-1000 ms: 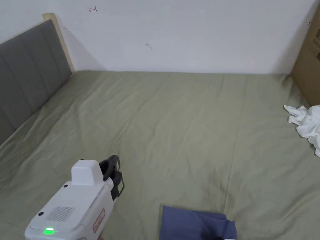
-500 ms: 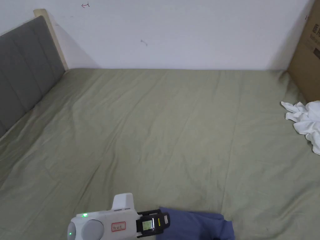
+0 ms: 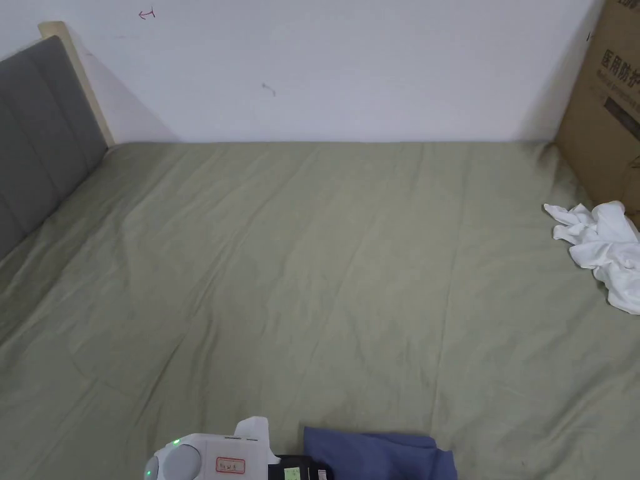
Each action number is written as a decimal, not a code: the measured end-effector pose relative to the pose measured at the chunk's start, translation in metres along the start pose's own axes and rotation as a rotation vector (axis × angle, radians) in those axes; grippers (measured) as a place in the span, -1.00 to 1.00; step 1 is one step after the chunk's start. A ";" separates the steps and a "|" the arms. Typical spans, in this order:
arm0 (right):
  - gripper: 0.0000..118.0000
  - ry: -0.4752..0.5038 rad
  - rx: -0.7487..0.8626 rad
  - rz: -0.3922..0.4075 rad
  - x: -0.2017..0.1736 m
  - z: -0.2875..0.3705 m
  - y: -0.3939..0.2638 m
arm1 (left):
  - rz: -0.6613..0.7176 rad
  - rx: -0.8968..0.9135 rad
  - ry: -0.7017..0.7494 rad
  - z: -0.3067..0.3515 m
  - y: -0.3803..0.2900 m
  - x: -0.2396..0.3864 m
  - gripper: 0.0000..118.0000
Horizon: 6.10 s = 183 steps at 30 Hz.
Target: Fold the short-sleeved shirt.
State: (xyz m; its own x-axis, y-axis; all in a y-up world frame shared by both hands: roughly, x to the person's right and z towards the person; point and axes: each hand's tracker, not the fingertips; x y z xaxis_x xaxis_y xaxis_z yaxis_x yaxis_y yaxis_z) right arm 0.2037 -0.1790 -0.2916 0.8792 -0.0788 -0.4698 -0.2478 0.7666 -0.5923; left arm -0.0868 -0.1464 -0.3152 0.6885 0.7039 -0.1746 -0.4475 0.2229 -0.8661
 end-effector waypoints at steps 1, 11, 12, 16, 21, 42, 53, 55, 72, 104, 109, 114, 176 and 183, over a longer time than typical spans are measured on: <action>-1.00 0.001 0.000 -0.002 0.000 0.000 0.000 | -0.004 -0.009 0.010 -0.002 -0.001 0.002 -0.60; -1.00 0.013 0.014 0.001 0.001 0.015 0.030 | -0.128 0.023 0.054 0.027 0.017 0.011 -0.73; -1.00 0.021 0.040 -0.001 0.001 0.019 0.037 | -0.140 0.033 0.062 0.038 0.025 0.006 -0.73; -1.00 0.035 0.118 0.004 -0.002 0.030 0.069 | -0.207 0.081 0.161 0.085 0.052 -0.010 -0.73; -1.00 0.057 0.211 0.052 -0.013 0.037 0.111 | -0.230 0.141 0.308 0.163 0.087 -0.042 -0.73; -1.00 0.126 0.270 0.118 -0.068 0.000 0.191 | -0.001 0.128 0.816 0.307 0.185 -0.226 -0.72; -1.00 0.121 0.327 0.082 -0.040 0.034 0.214 | -0.060 0.412 0.946 0.311 0.162 -0.158 0.54; -1.00 0.117 0.361 0.080 -0.035 0.051 0.224 | -0.089 0.524 0.907 0.319 0.154 -0.123 0.54; -1.00 -0.065 0.646 0.107 0.028 0.214 0.275 | -0.525 1.183 0.742 0.298 0.055 0.158 0.53; -1.00 -0.187 0.693 0.087 0.078 0.240 0.233 | -0.714 1.264 0.537 0.178 -0.025 0.216 -1.00; -1.00 -0.186 0.691 0.088 0.074 0.241 0.233 | -0.727 1.257 0.545 0.177 -0.026 0.216 -1.00; -1.00 -0.187 0.691 0.086 0.068 0.244 0.234 | -0.732 1.255 0.545 0.175 -0.026 0.216 -1.00; 1.00 -0.180 0.671 0.064 0.081 0.235 0.226 | -0.714 1.289 0.561 0.178 -0.029 0.202 1.00; 1.00 -0.185 0.663 0.060 0.083 0.232 0.227 | -0.713 1.281 0.559 0.177 -0.028 0.203 1.00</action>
State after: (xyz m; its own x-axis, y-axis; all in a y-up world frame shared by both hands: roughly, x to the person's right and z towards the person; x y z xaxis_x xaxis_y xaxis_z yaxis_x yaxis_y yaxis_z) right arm 0.3149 0.1364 -0.3137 0.9412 0.0409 -0.3353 -0.0491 0.9987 -0.0159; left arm -0.0353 0.1092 -0.2431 0.9474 -0.0573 -0.3148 0.0818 0.9945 0.0652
